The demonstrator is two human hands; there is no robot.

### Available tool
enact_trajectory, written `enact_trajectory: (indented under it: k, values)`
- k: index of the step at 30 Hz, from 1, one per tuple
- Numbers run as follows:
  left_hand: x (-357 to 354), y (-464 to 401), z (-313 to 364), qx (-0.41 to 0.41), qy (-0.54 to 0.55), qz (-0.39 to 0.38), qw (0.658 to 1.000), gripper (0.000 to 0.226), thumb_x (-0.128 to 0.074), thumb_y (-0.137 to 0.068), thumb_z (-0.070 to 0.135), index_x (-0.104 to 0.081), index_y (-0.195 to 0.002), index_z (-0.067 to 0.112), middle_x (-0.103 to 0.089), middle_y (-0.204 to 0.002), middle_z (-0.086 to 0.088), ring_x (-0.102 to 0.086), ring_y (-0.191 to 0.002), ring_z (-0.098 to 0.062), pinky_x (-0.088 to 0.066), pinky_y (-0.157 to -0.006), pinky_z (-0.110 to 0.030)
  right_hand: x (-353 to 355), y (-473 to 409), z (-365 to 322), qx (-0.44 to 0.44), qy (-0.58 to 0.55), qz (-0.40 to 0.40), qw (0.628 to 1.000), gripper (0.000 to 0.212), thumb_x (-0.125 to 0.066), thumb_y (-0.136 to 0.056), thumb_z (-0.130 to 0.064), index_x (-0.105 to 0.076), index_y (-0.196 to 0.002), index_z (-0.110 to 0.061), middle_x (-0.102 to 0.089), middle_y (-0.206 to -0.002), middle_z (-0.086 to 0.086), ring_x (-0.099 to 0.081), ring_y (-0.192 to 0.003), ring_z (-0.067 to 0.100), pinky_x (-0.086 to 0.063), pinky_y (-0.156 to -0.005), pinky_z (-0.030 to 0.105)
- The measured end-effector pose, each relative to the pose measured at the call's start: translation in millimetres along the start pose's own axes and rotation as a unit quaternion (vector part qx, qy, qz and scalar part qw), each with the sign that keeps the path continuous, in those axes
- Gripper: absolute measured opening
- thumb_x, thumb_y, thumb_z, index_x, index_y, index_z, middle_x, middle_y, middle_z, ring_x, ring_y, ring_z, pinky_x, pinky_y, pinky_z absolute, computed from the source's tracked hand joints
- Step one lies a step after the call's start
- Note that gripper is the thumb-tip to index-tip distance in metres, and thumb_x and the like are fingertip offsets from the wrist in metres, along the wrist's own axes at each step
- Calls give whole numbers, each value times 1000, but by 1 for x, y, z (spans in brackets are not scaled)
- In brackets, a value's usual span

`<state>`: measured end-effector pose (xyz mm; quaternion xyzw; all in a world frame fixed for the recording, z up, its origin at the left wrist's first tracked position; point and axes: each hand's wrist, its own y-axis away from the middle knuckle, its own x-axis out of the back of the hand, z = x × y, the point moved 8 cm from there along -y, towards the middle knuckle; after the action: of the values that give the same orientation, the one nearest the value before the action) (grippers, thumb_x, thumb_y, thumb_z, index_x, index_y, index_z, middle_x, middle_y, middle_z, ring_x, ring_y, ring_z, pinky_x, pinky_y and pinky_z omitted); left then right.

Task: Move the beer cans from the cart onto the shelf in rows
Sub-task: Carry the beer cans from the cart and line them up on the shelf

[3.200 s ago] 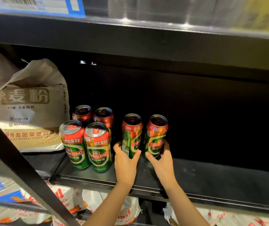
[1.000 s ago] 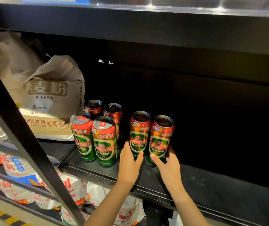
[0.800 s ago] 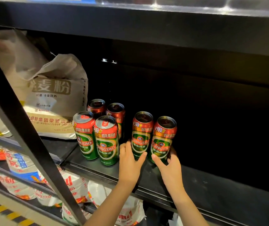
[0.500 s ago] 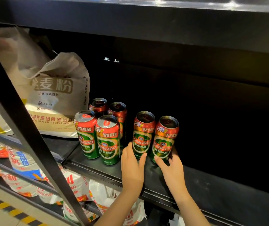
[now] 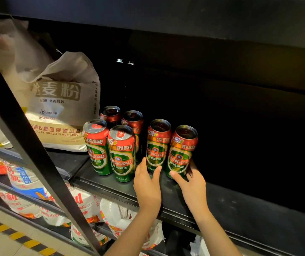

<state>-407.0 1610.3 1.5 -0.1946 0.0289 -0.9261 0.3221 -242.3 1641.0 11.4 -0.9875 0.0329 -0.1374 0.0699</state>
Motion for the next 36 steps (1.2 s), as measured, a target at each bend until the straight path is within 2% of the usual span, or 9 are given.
enact_trajectory:
  k: [3, 6, 11, 15, 19, 23, 27, 32, 36]
  values:
    - [-1, -1, -5, 19, 21, 7, 1000, 55, -65, -86, 32, -47, -136, 15, -57, -130, -3, -52, -121, -19, -45, -101, -38, -1, 0, -1, 3, -7, 5, 1000, 39, -78, -76, -17, -50, -97, -36, -55, -92, -28, -58, -82, -14, -44, -66, 3]
    - [-2, -2, -7, 40, 38, 16, 998, 56, -68, -85, 28, -47, -134, 13, -57, -129, -3, -52, -120, -19, -44, -101, -35, -1, -1, -1, 3, -5, 7, 1000, 39, -79, -75, -18, -52, -97, -35, -58, -94, -26, -59, -85, -11, -46, -72, 8]
    - [-4, -4, -6, 47, 42, 19, 998, 56, -66, -86, 27, -45, -136, 11, -56, -131, -6, -50, -122, -20, -44, -102, -40, -2, -5, 2, 3, -5, -1, 1000, 35, -80, -74, -18, -56, -95, -32, -63, -95, -19, -61, -88, -8, -49, -76, 10]
    - [-4, -6, -7, 51, 30, 20, 998, 57, -63, -88, 30, -42, -138, 12, -54, -132, -6, -49, -123, -21, -44, -101, -42, -4, -10, 5, -8, 17, 1, 1000, 30, -81, -72, -22, -61, -95, -18, -66, -91, -7, -63, -86, 2, -50, -83, 22]
    - [-6, -8, -9, 50, 22, 21, 998, 57, -61, -88, 32, -42, -138, 13, -54, -132, -5, -50, -122, -21, -45, -100, -44, -3, -11, 1, -15, 15, 3, 1000, 31, -81, -72, -19, -53, -87, -19, -53, -79, -20, -50, -71, -9, -40, -69, 9]
    - [-6, -7, -9, 46, 12, 19, 999, 57, -60, -89, 32, -41, -139, 13, -53, -133, -5, -49, -123, -22, -45, -100, -44, -2, -9, -3, -7, 35, 7, 999, 30, -80, -73, -20, -53, -83, -23, -53, -78, -23, -52, -68, -8, -43, -67, 8]
    - [-5, -6, -6, 44, -2, 4, 999, 58, -59, -90, 30, -38, -141, 13, -49, -138, -7, -49, -123, -25, -44, -100, -46, -2, -8, -4, -10, 55, 13, 998, 32, -80, -73, -23, -50, -79, -31, -53, -75, -22, -53, -66, -5, -42, -71, 14]
    - [-4, -2, -1, 33, -32, -46, 998, 62, -57, -91, 21, -29, -146, 12, -38, -146, -7, -38, -133, -22, -35, -109, -38, -2, -9, -1, -27, 64, 10, 998, 34, -80, -73, -22, -55, -95, -16, -51, -80, -18, -50, -70, -5, -43, -69, 8]
    - [-2, 6, 4, 21, -65, -118, 991, 73, -59, -90, 24, -17, -149, 13, -27, -152, -5, -27, -139, -20, -29, -112, -33, -2, -3, -4, -50, 83, -7, 995, 54, -78, -76, -27, -53, -121, -9, -55, -102, -6, -56, -101, 11, -44, -85, 22]
